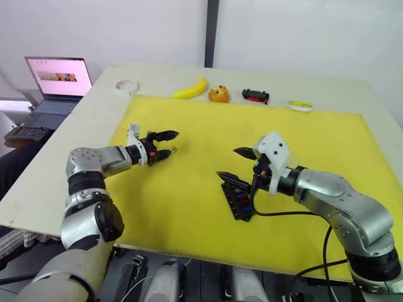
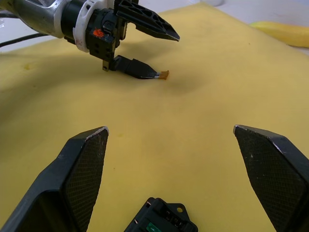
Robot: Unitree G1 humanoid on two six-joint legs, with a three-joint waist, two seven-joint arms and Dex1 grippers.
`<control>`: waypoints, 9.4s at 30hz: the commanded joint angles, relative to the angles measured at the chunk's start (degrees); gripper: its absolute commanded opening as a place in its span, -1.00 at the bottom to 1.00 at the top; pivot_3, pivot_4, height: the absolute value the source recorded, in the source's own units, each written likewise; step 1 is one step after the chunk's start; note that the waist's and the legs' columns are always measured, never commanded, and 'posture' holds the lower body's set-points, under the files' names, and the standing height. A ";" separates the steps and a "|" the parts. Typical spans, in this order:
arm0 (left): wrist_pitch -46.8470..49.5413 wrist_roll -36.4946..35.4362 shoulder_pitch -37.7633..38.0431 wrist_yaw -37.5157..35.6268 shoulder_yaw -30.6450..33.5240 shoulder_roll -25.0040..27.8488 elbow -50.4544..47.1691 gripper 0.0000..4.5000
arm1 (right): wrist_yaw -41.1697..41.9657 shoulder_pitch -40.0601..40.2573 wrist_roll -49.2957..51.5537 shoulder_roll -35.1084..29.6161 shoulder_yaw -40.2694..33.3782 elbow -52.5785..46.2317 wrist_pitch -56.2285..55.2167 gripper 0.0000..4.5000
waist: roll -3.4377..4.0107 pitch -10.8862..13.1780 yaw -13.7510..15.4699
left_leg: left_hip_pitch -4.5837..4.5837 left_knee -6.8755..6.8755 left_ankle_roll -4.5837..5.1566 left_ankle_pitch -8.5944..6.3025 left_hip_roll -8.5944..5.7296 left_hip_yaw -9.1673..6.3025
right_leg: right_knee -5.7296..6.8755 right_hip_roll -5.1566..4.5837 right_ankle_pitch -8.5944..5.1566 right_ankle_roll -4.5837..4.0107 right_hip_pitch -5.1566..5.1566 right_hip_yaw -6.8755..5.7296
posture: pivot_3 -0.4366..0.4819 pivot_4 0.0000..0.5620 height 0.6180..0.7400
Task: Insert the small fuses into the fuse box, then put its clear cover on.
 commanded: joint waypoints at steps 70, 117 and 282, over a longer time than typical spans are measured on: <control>-0.63 7.30 -1.58 -6.08 -7.22 -2.70 2.97 -0.38 | 0.74 0.52 -1.59 -0.92 -1.83 -1.31 -0.91 1.00 | 0.01 0.00 0.05 | -0.79 -0.06 -0.20 0.11 -0.03 -0.10 | -0.53 -0.05 0.10 0.12 -0.51 -0.11 | -0.05 -0.47 1.00; 0.25 6.75 -0.93 -5.78 -6.30 -3.83 0.11 -0.99 | 0.93 0.97 -0.83 -1.27 -2.78 -1.52 -0.63 1.00 | 0.02 -0.02 0.68 | -0.79 -0.01 -0.23 0.15 -0.05 -0.08 | -0.50 0.03 0.11 0.14 -0.51 -0.10 | -0.05 -0.47 1.00; -53.44 24.94 26.63 -39.37 -53.82 15.33 -60.77 0.97 | 57.09 -24.56 -22.36 -7.80 15.32 45.26 -53.96 -1.00 | 0.13 0.15 -1.59 | -0.83 0.09 0.06 0.04 0.24 0.22 | -0.05 0.22 0.04 0.00 -0.84 0.10 | -0.05 -0.47 1.00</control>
